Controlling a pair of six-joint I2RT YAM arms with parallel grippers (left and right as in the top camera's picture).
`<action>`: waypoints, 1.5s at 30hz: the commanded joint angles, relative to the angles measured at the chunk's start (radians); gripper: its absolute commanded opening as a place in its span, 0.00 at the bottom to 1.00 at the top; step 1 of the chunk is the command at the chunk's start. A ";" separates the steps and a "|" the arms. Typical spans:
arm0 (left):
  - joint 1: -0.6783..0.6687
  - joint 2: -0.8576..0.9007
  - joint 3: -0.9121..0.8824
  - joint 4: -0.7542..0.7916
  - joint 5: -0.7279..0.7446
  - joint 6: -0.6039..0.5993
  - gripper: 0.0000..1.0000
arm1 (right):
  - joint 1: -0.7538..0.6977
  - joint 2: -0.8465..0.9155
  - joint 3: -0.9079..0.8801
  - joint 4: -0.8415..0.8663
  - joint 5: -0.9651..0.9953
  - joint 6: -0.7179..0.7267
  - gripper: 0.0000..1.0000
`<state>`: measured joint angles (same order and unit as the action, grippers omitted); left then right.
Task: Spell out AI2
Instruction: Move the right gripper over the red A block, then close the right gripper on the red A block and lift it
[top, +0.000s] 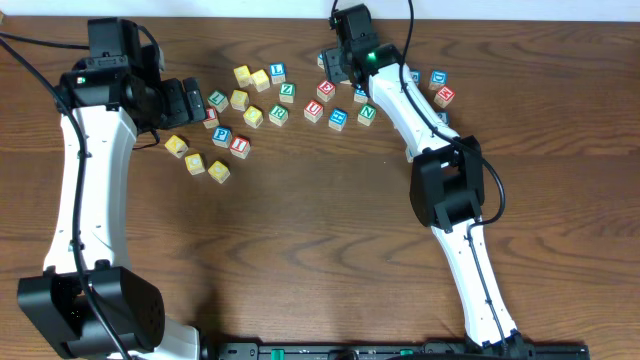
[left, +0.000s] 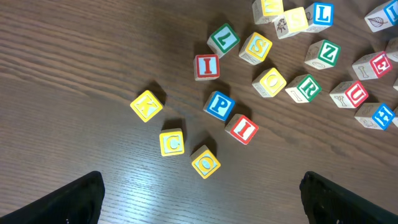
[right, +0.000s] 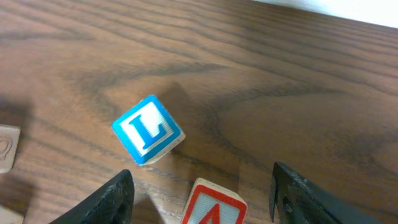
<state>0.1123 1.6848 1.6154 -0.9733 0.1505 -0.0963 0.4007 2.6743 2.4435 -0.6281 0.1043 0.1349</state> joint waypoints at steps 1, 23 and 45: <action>0.002 -0.002 0.023 -0.005 -0.006 0.013 0.99 | 0.006 0.012 0.012 0.000 0.045 0.053 0.64; 0.002 -0.002 0.023 0.002 -0.006 0.013 0.99 | 0.011 0.055 0.005 -0.076 0.051 0.244 0.47; 0.002 -0.002 0.023 0.002 -0.006 0.013 0.99 | 0.005 0.061 -0.005 -0.019 0.074 0.215 0.38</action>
<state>0.1123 1.6848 1.6154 -0.9691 0.1505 -0.0963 0.4038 2.7220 2.4432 -0.6575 0.1658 0.3817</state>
